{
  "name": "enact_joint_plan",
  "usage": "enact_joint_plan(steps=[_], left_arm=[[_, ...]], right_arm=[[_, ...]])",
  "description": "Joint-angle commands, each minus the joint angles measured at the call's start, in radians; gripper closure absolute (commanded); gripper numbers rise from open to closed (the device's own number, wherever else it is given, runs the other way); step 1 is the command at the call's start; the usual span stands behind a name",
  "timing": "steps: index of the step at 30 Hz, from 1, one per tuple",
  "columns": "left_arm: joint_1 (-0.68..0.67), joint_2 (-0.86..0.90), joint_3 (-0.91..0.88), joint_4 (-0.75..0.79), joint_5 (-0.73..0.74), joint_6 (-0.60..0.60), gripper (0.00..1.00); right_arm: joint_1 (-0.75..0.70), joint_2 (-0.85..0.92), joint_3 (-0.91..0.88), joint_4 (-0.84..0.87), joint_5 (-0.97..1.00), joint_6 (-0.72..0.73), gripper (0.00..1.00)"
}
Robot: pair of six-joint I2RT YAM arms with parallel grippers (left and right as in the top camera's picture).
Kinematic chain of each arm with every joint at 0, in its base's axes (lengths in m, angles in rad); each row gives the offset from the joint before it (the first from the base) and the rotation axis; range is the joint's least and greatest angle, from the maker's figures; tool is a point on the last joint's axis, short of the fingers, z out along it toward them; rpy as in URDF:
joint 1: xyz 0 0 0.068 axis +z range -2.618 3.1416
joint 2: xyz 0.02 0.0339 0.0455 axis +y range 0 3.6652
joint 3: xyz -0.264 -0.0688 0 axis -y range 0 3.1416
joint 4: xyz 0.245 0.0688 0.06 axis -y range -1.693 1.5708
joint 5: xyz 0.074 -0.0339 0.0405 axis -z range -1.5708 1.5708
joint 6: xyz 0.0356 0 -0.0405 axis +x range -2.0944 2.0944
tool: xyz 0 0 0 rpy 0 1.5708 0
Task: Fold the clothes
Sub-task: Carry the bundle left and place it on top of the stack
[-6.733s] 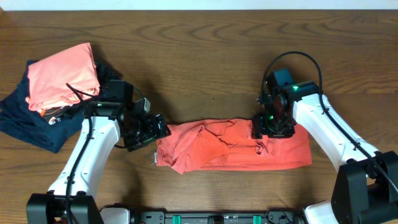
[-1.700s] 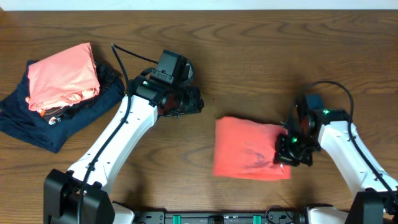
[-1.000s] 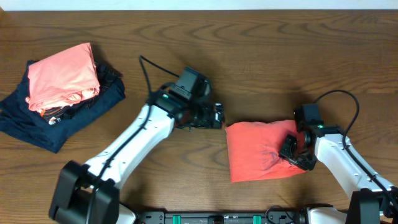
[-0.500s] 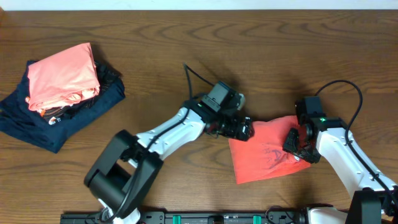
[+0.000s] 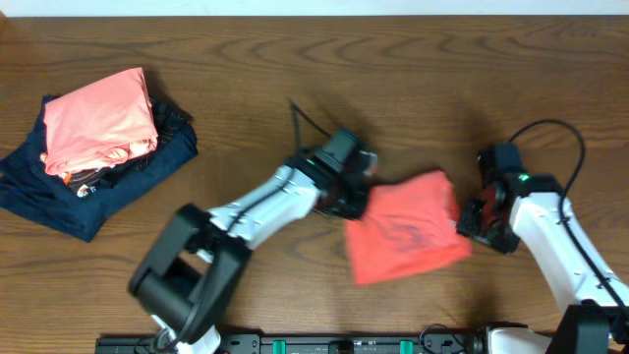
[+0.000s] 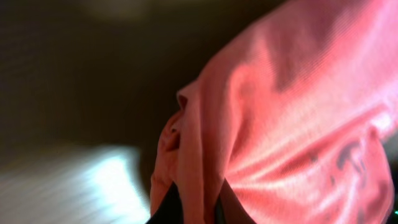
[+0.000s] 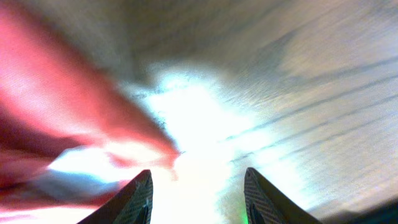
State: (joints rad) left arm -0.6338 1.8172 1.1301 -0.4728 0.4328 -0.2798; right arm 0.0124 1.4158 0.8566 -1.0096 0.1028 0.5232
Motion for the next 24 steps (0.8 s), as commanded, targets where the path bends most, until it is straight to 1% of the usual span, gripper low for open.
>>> enact_joint_plan(steps=[1, 4, 7, 9, 15, 17, 20, 24], left_arm=[[0.130, -0.107, 0.086, -0.076, -0.306, 0.119, 0.94], [0.253, -0.179, 0.147, -0.135, -0.462, 0.196, 0.94], [0.396, -0.252, 0.205, -0.132, -0.580, 0.264, 0.94], [0.482, -0.283, 0.243, -0.124, -0.606, 0.288, 0.94], [0.763, -0.318, 0.304, -0.046, -0.610, 0.286, 0.94], [0.851, -0.313, 0.301, -0.043, -0.609, 0.268, 0.94], [0.976, -0.294, 0.286, -0.068, -0.605, 0.161, 0.94], [1.074, -0.247, 0.279, -0.127, -0.598, 0.056, 0.92]], right_arm=[[-0.034, -0.035, 0.107, -0.046, 0.024, -0.055, 0.53], [-0.045, -0.051, 0.176, -0.087, 0.023, -0.087, 0.54], [-0.045, -0.067, 0.210, -0.110, 0.020, -0.098, 0.54], [-0.045, -0.079, 0.211, -0.110, 0.011, -0.098, 0.53], [-0.045, -0.080, 0.211, -0.109, -0.027, -0.099, 0.54], [-0.045, -0.080, 0.211, -0.109, -0.029, -0.110, 0.54], [-0.045, -0.080, 0.211, -0.109, -0.029, -0.121, 0.54], [-0.045, -0.080, 0.211, -0.102, -0.029, -0.121, 0.54]])
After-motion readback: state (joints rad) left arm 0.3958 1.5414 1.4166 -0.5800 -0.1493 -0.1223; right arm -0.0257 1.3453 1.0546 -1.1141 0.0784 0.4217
